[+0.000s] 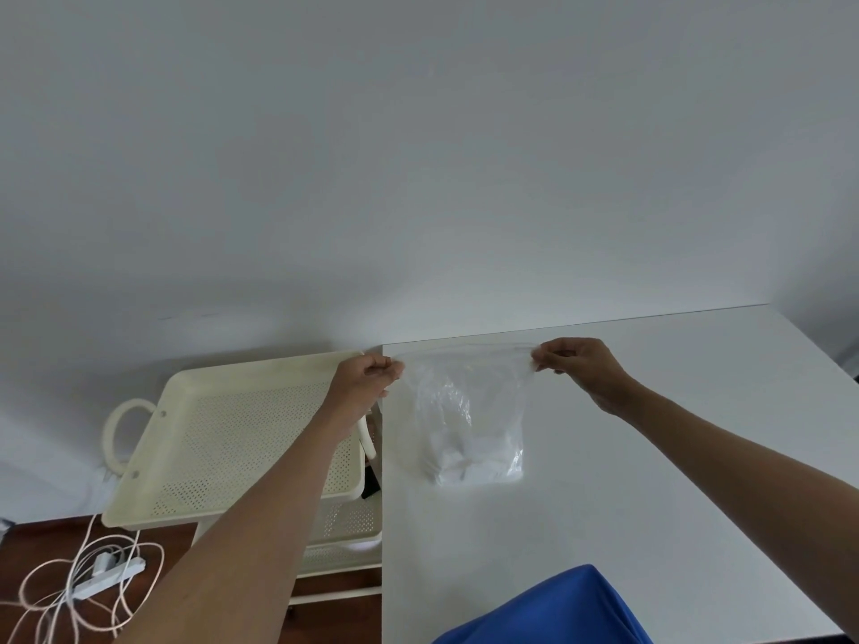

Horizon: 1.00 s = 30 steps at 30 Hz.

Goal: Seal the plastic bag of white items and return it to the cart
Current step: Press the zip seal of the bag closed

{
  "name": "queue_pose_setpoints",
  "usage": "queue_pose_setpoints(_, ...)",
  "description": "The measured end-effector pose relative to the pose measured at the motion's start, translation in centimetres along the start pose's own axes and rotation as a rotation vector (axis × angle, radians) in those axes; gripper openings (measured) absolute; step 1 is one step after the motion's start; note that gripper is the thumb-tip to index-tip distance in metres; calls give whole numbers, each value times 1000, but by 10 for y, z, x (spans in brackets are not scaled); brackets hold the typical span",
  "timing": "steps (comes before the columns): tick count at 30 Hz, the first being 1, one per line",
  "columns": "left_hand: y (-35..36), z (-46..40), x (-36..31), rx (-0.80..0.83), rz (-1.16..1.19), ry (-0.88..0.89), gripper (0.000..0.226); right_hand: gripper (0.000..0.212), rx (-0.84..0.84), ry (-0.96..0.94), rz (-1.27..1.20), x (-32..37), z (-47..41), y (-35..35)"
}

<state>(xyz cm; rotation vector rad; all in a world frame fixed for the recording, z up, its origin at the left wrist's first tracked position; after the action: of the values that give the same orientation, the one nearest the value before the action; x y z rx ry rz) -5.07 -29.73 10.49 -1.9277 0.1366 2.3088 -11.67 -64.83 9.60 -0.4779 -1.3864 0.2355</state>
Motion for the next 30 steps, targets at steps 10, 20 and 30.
queue_pose_setpoints(10,6,0,-8,-53,-87,41,10,21,93,-33,26,8,4,14)
queue_pose_setpoints(20,13,4,-6,34,-37,19,17,16,16,-11,44,4,4,7)
queue_pose_setpoints(30,19,-2,-7,33,-207,18,22,22,150,-78,79,19,5,13)
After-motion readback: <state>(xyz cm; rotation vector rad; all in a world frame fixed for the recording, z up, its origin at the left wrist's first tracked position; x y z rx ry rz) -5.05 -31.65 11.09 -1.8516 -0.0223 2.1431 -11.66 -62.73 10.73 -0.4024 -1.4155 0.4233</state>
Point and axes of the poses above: each hand's wrist, its own z-axis away from the middle knuckle, its own y-axis out of the palm, x = y × z, the point moved 7 cm from there along -z, towards the middle knuckle, and after that the axes turned 15 degrees about z, right-handed, at the moved point
